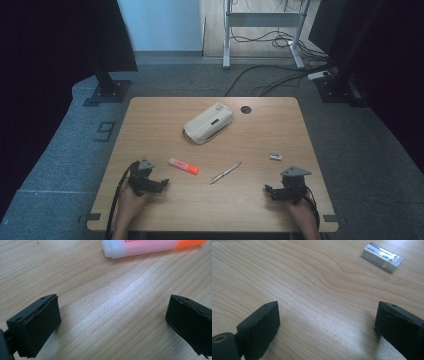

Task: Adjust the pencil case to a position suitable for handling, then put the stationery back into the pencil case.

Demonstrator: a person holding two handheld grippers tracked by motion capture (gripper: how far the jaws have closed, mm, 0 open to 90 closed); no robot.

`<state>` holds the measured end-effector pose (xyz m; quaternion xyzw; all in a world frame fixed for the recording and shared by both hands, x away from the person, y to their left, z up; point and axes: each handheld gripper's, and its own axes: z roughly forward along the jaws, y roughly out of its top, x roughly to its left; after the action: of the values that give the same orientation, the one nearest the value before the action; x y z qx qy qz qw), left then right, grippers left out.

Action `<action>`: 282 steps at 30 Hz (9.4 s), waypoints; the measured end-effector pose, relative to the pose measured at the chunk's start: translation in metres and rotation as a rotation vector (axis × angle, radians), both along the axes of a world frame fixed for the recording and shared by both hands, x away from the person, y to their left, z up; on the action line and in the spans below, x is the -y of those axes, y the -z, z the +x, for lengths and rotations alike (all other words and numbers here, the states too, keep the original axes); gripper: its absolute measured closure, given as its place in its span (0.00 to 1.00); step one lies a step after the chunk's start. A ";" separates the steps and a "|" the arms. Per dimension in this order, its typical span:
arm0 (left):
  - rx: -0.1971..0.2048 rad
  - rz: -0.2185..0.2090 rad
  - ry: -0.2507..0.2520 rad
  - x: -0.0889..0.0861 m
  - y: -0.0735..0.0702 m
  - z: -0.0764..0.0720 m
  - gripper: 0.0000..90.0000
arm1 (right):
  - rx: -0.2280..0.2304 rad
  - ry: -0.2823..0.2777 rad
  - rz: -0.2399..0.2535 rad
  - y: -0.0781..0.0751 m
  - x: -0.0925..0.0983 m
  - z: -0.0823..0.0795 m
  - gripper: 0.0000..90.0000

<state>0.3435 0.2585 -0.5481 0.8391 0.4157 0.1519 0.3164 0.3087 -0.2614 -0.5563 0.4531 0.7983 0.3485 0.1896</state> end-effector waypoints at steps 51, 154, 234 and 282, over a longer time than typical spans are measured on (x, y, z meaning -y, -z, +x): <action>-0.017 -0.103 0.152 0.045 -0.048 0.038 0.00 | 0.000 0.000 0.000 0.000 0.000 0.000 0.06; -0.069 0.100 0.237 0.144 -0.039 0.166 0.63 | 0.009 -0.016 -0.001 0.000 0.000 0.000 0.07; 0.003 -0.251 0.179 0.054 -0.064 0.073 0.84 | 0.019 0.031 0.033 -0.021 0.025 0.013 0.15; 0.011 -0.241 0.195 0.055 -0.063 0.072 0.84 | -0.060 -0.069 -0.031 -0.013 0.027 0.108 0.40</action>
<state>0.4154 0.2039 -0.4847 0.8305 0.3458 0.0740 0.4304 0.4165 -0.2882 -0.5437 0.4325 0.8242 0.3284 0.1604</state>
